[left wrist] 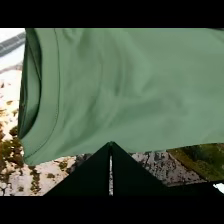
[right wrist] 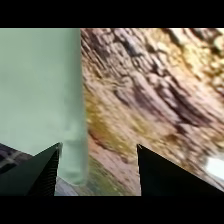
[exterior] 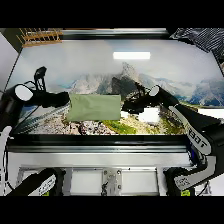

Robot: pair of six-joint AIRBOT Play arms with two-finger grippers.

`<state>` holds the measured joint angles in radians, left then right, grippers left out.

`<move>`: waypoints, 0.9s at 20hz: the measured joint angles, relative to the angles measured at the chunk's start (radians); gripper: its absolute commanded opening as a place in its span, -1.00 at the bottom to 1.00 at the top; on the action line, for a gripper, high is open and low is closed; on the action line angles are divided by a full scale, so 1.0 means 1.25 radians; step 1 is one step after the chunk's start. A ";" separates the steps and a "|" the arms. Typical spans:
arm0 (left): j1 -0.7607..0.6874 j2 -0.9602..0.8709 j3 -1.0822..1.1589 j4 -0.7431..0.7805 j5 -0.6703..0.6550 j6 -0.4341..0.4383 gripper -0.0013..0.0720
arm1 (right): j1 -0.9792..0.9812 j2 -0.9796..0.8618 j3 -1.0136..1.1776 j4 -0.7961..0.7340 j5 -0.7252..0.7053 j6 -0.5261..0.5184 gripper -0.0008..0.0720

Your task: Fold the clothes and pants, and hang the long-sleeved shirts on hangers.

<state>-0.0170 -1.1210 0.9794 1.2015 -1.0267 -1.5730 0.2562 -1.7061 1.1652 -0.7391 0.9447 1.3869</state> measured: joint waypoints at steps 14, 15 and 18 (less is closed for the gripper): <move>-0.051 0.010 -0.042 0.002 0.045 -0.010 -0.95 | 0.021 0.029 -0.014 0.295 -0.163 -0.210 -0.94; -0.051 0.010 -0.042 0.002 0.046 -0.012 -0.95 | -0.018 0.074 -0.013 0.213 -0.138 -0.169 -0.94; -0.051 0.010 -0.042 0.002 0.047 -0.011 -0.95 | -0.168 0.229 -0.013 -0.066 -0.031 -0.044 -0.94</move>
<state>-0.0807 -1.1084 0.9268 1.2034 -0.9684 -1.5871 0.0463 -1.4200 1.1488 -0.8215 0.9054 1.3319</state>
